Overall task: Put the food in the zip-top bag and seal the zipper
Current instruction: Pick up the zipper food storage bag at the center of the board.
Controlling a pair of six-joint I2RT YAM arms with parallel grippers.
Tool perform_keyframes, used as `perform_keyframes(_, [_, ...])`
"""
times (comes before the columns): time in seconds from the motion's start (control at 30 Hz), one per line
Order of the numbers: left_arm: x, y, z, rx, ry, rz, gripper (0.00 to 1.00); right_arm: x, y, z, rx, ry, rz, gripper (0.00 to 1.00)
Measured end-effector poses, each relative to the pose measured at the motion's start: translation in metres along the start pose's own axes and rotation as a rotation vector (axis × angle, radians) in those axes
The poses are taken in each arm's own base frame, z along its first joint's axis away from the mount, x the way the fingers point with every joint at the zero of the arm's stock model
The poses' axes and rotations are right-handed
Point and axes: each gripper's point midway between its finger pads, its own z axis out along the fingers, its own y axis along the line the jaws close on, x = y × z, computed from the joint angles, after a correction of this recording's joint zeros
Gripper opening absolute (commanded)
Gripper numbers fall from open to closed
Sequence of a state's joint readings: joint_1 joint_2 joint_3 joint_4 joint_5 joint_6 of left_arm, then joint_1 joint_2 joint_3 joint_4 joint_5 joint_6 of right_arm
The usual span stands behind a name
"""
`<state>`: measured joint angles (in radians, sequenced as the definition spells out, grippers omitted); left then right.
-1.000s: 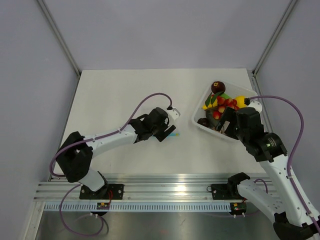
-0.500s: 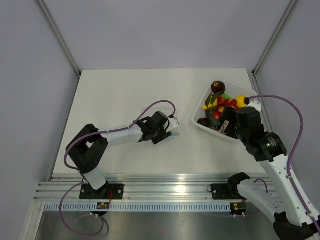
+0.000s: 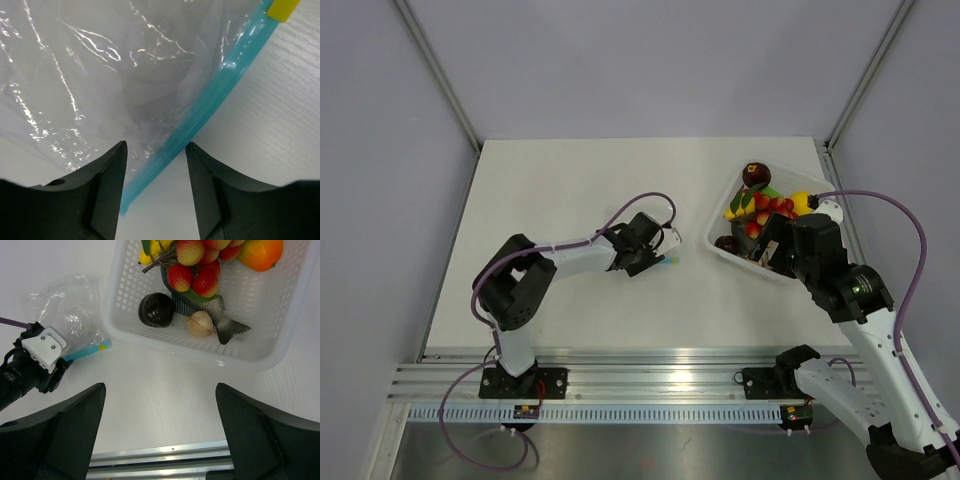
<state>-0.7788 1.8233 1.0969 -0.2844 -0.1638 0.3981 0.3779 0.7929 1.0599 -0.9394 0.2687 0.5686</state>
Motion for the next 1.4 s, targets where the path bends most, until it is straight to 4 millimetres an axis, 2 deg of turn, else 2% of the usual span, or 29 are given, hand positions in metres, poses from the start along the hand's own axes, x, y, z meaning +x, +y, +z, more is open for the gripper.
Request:
perform_keyframes(0.1, [-0.001, 0.001, 0.004, 0.016, 0.01, 0.0, 0.38, 0.0, 0.0, 0.0, 0.0, 0.0, 0.0, 0.99])
perform_keyframes(0.13, [-0.001, 0.001, 0.005, 0.021, 0.016, 0.002, 0.29, 0.0, 0.0, 0.0, 0.0, 0.0, 0.0, 0.99])
perform_keyframes(0.23, [-0.001, 0.002, 0.008, 0.033, 0.023, -0.002, 0.15, 0.0, 0.0, 0.0, 0.0, -0.001, 0.0, 0.99])
perform_keyframes(0.27, [0.0, 0.002, 0.009, 0.036, 0.026, -0.002, 0.07, 0.0, 0.0, -0.001, -0.001, -0.001, 0.0, 0.99])
perform_keyframes(0.33, [0.001, 0.003, 0.009, 0.04, 0.031, -0.01, 0.0, 0.0, 0.0, -0.001, -0.002, -0.003, 0.001, 0.99])
perform_keyframes(0.57, [0.002, 0.002, 0.008, 0.051, 0.036, -0.066, 0.0, -0.001, 0.0, -0.004, -0.008, -0.011, 0.004, 1.0])
perform_keyframes(0.77, [-0.008, -0.007, -0.001, 0.087, 0.02, -0.226, 0.0, 0.001, 0.004, -0.005, -0.03, 0.002, 0.005, 0.99])
perform_keyframes(0.93, [-0.017, -0.01, -0.024, 0.1, -0.001, -0.383, 0.0, 0.01, 0.015, 0.002, -0.083, 0.043, 0.018, 1.0])
perform_keyframes(1.17, [-0.039, -0.006, -0.069, 0.111, -0.089, -0.575, 0.0, 0.037, 0.034, 0.025, -0.136, 0.144, 0.019, 0.99])
perform_keyframes(1.3, [-0.061, -0.003, -0.105, 0.158, -0.19, -0.704, 0.0, 0.05, 0.061, 0.03, -0.197, 0.177, -0.012, 1.0])
perform_keyframes(1.4, [-0.072, -0.004, -0.122, 0.2, -0.234, -0.776, 0.0, 0.061, 0.084, 0.033, -0.252, 0.201, -0.04, 0.99])
